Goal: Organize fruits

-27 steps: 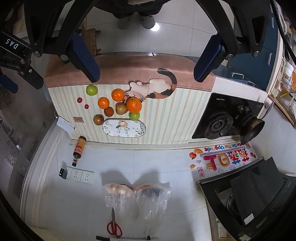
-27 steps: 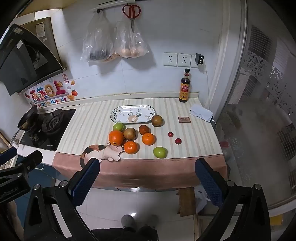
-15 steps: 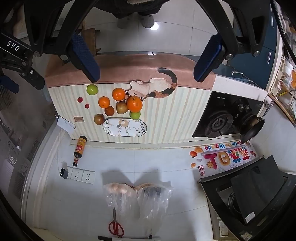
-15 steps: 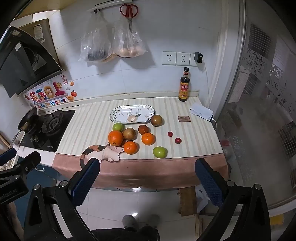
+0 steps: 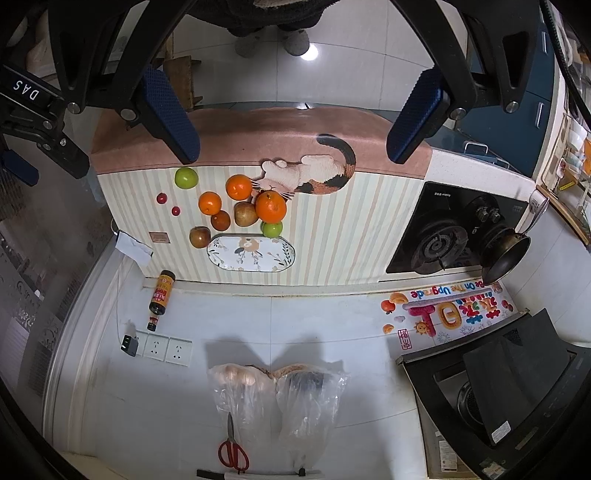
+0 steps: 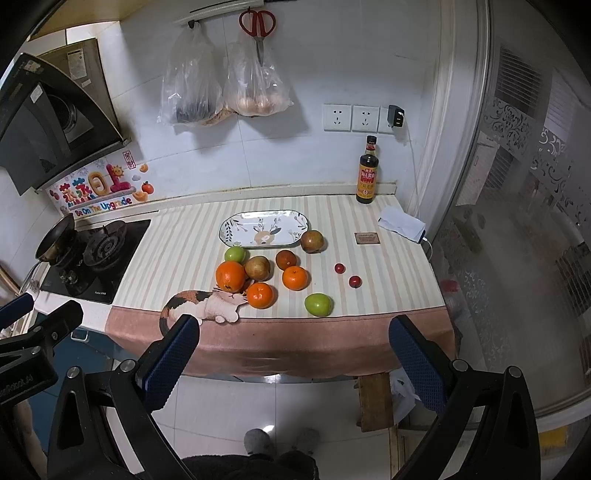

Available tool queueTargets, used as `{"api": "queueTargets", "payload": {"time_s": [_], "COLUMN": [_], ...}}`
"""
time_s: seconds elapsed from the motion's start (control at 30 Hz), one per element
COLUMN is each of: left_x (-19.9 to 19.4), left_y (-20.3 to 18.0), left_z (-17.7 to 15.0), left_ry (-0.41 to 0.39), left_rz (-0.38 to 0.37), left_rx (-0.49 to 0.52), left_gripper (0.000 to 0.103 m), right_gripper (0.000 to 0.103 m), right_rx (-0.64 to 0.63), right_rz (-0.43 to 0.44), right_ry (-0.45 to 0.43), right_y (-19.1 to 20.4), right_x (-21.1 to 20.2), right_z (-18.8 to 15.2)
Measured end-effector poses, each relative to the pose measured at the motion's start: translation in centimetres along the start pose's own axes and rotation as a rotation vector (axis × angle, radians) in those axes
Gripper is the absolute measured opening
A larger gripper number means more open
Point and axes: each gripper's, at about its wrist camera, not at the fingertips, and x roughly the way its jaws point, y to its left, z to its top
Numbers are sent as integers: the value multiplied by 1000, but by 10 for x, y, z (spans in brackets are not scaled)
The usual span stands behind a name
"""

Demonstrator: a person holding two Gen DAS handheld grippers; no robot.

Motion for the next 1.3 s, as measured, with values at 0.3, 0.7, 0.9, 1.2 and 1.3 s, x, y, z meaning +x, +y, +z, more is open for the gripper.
{"api": "queueTargets", "payload": {"time_s": [0.3, 0.7, 0.9, 1.2, 1.3], "left_x": [0, -2, -4, -4, -4], "left_y": [1, 3, 7, 6, 5], "left_z": [1, 1, 5, 5, 5], "left_ry": [2, -6, -12, -16, -15], "left_rz": [-1, -1, -11, -10, -10], "left_rx": [-2, -2, 2, 3, 2], "left_gripper": [103, 103, 103, 103, 103], "right_gripper": [103, 103, 103, 103, 103], "right_rx": [-2, -7, -3, 3, 4], "right_rz": [0, -1, -8, -12, -12], "right_ry": [0, -3, -11, -9, -9], "right_y": [1, 3, 3, 2, 3], "right_x": [-1, -3, -5, -4, -4], "right_z": [-1, 1, 2, 1, 1]}}
